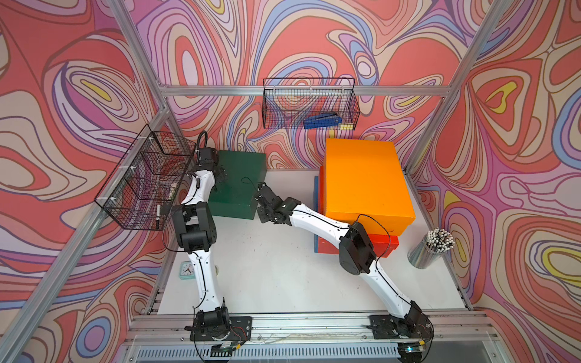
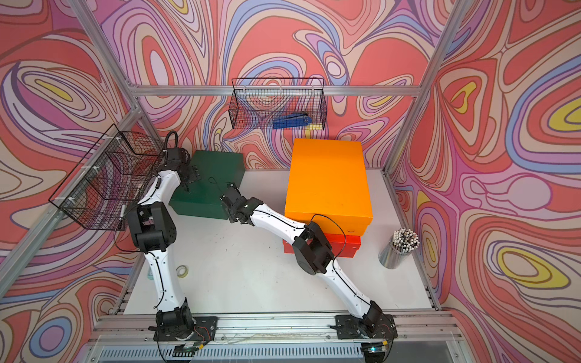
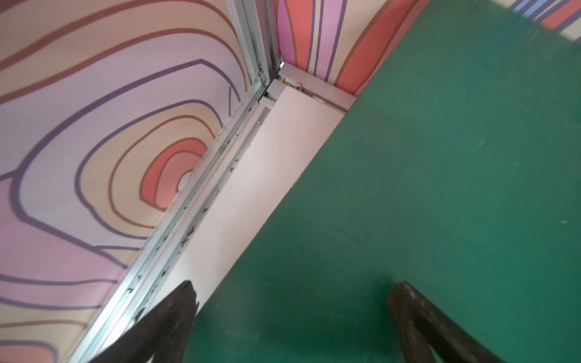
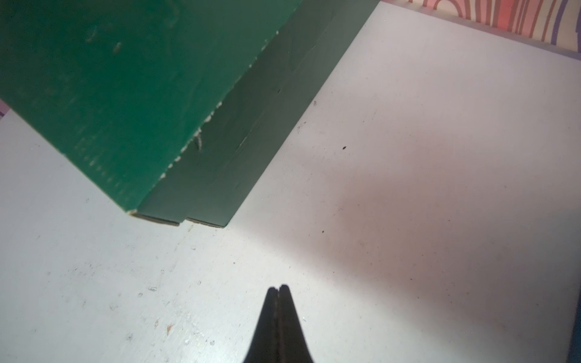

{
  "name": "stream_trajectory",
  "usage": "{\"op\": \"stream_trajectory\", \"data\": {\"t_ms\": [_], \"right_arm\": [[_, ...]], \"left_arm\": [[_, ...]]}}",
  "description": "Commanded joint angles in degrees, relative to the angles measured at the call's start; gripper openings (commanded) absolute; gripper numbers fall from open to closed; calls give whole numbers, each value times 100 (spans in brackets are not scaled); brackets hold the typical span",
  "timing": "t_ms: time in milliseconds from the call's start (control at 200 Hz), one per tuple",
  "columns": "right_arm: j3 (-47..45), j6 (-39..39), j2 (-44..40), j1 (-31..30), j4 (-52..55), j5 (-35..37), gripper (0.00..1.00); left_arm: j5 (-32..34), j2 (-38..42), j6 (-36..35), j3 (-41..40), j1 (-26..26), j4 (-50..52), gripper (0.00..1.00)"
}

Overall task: Stack the shoeboxes
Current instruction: Move the shoebox to the center of the board.

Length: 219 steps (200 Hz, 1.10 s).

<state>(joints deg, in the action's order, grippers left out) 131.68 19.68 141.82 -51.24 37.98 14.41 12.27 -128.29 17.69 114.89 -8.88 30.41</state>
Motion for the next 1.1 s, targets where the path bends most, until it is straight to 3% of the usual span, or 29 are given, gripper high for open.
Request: {"op": "stream_trajectory", "data": {"t_ms": [0, 391, 521, 671, 1092], "right_arm": [[-83, 86, -23, 84, -132, -72, 0], [-508, 173, -604, 154, -281, -80, 0], [-683, 219, -816, 152, -291, -103, 2], [-943, 319, -1091, 153, -304, -109, 13], [-1100, 437, -1385, -233, -95, -102, 18]], "left_arm": [[-373, 143, 145, -645, 153, -36, 98], [-749, 1067, 1200, -2596, 905, -948, 97], [-617, 1643, 1379, -3402, 935, -1200, 97], [-456, 2196, 1309, -3685, 932, -1001, 97], [-342, 3599, 1714, -5500, 933, -1212, 97]]}}
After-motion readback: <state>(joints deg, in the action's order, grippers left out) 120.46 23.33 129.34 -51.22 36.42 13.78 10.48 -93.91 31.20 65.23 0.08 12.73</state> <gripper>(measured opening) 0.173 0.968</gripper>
